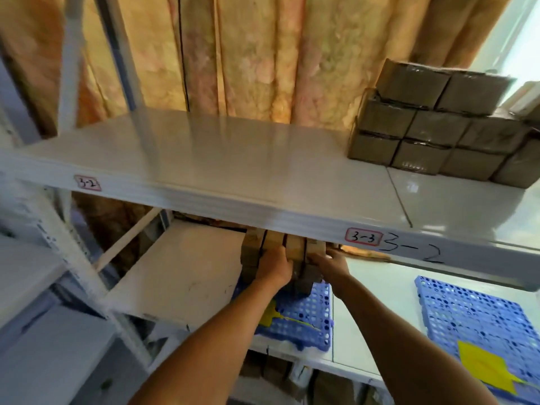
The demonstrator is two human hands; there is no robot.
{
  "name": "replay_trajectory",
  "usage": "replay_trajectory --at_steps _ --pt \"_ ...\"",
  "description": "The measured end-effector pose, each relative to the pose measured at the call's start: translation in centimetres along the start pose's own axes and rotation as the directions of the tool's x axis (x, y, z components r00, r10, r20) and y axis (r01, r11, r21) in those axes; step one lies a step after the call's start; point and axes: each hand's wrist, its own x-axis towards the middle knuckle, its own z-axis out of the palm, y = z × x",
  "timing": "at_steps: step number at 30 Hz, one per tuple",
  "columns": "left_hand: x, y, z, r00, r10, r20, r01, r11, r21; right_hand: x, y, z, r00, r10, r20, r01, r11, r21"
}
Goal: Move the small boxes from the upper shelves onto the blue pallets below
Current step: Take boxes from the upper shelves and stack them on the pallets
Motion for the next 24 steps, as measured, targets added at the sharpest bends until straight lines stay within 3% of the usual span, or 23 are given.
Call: replay_trajectory --at_steps 2,4,7,10,13,15,24 --pt "-0.4 0.3 -0.8 0.997 0.057 -0.057 -0.053 0.996 0.076 0.3 0.4 0.3 1.000 0.026 0.004 -0.026 1.000 -0.015" --pt "-0.4 0.2 -1.9 0.958 0.139 -0.249 -0.111 0.986 0.125 0.2 0.5 0.5 0.999 0.046 0.018 -0.045 0.998 -0.036" --pt "0.5 -1.1 -4.2 0.924 0.087 -0.371 -0.102 0.995 -0.020 0.2 0.7 0.5 0.997 0.063 0.037 -0.062 0.997 -0.037" --pt "1.9 -3.8 -6.2 0.960 -0.101 -0.261 0.043 0.975 -0.220 0.5 0.7 0.4 0.996 0.071 0.047 -0.070 0.997 -0.020" --pt "2.4 -6.0 -6.1 0.972 -0.232 -0.023 0.216 0.931 -0.296 0.8 0.6 0.7 0.996 0.085 0.019 -0.084 0.996 -0.033" --pt "2.6 -6.7 -5.5 0.972 -0.224 0.073 0.236 0.918 -0.320 1.0 0.5 0.9 0.996 0.092 -0.003 -0.092 0.995 -0.045" --pt "2.6 -8.5 -6.4 0.970 -0.201 0.136 0.237 0.905 -0.354 -0.6 -0.3 0.5 0.996 0.084 -0.036 -0.089 0.981 -0.173"
